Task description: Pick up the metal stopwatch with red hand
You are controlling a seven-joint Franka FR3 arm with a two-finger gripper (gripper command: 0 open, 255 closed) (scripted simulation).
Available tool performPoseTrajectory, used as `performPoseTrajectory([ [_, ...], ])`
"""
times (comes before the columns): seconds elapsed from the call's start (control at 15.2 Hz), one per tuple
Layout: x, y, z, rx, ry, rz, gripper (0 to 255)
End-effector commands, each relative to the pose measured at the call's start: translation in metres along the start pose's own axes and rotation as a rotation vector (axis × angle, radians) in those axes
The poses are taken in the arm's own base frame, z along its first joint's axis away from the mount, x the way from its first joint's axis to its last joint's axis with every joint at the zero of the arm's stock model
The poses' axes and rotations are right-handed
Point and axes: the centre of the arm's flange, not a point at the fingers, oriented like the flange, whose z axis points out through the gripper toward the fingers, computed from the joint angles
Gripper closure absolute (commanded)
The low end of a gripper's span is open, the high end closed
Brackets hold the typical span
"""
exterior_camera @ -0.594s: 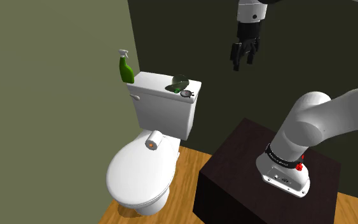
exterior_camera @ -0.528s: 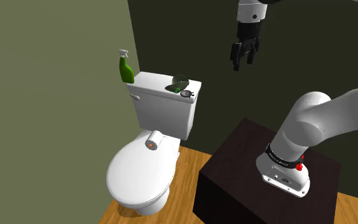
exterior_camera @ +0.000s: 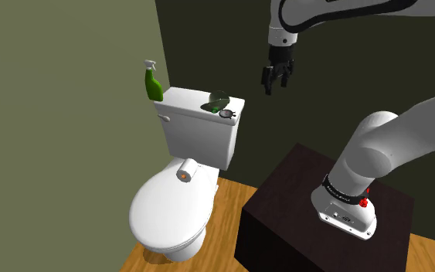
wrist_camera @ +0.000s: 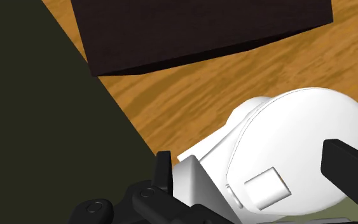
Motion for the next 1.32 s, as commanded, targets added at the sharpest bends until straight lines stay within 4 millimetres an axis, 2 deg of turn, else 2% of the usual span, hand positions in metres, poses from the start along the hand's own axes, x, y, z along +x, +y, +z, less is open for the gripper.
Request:
performPoseTrajectory([
  [0.0, 0.018, 0.004, 0.018, 0.000, 0.009, -0.002, 0],
  [1.25, 0.210, 0.019, 0.166, -0.002, 0.077, -0.022, 0],
])
